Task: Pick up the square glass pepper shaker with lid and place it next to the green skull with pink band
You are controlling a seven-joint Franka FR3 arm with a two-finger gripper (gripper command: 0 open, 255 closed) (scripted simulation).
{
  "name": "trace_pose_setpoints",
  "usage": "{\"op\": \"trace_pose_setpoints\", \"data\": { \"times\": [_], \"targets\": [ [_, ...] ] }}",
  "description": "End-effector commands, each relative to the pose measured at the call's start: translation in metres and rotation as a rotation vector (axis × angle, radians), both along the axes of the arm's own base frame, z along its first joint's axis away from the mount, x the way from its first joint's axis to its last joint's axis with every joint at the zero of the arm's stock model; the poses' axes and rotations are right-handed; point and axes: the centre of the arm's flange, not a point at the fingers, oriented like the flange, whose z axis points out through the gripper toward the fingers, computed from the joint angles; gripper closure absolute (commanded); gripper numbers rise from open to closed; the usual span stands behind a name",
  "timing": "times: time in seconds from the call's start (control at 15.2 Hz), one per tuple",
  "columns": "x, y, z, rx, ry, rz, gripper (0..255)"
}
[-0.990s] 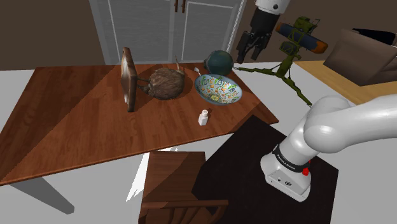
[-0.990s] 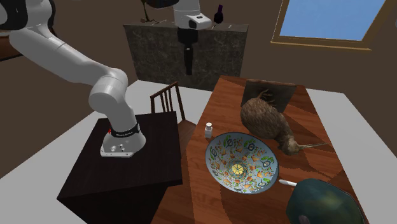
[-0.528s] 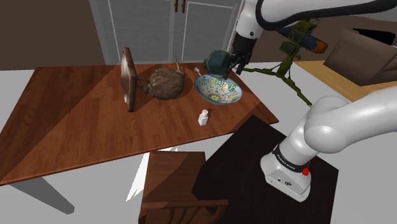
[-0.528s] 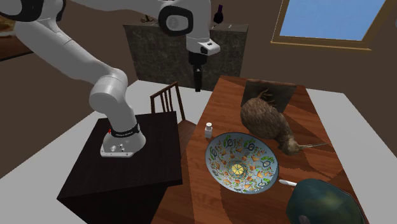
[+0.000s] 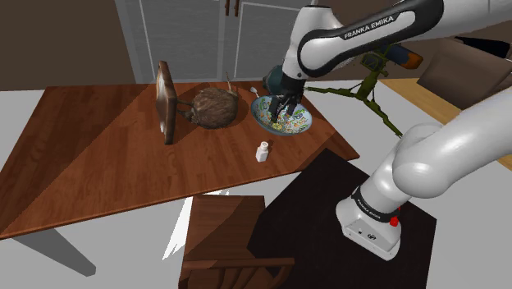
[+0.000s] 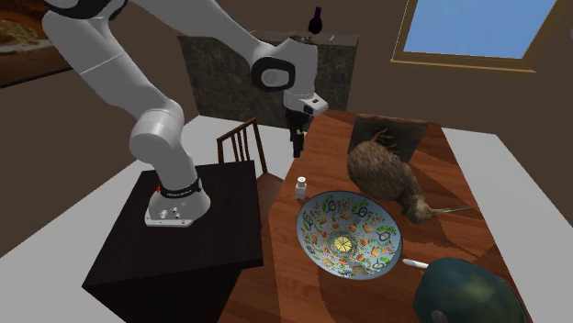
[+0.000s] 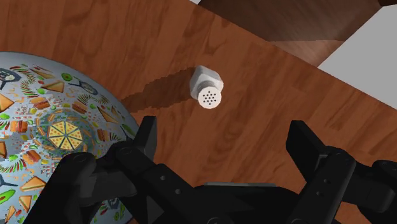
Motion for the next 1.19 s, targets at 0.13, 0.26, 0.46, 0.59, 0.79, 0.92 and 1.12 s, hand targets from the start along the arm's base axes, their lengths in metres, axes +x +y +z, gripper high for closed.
{"op": "trace_pose_setpoints", "data": {
  "times": [0.13, 0.26, 0.46, 0.59, 0.79, 0.92, 1.12],
  "targets": [
    [0.016, 0.001, -0.051, 0.001, 0.009, 0.022, 0],
    [0.025, 0.003, -0.076, 0.002, 0.014, 0.032, 0],
    [0.038, 0.005, -0.114, 0.004, 0.022, 0.048, 0],
    [0.044, 0.006, -0.13, 0.004, 0.025, 0.055, 0],
    [0.043, 0.006, -0.146, 0.004, 0.025, 0.055, 0],
    [0.042, 0.007, -0.157, 0.004, 0.025, 0.055, 0],
    [0.041, 0.008, -0.17, 0.004, 0.025, 0.055, 0]
  ]
}}
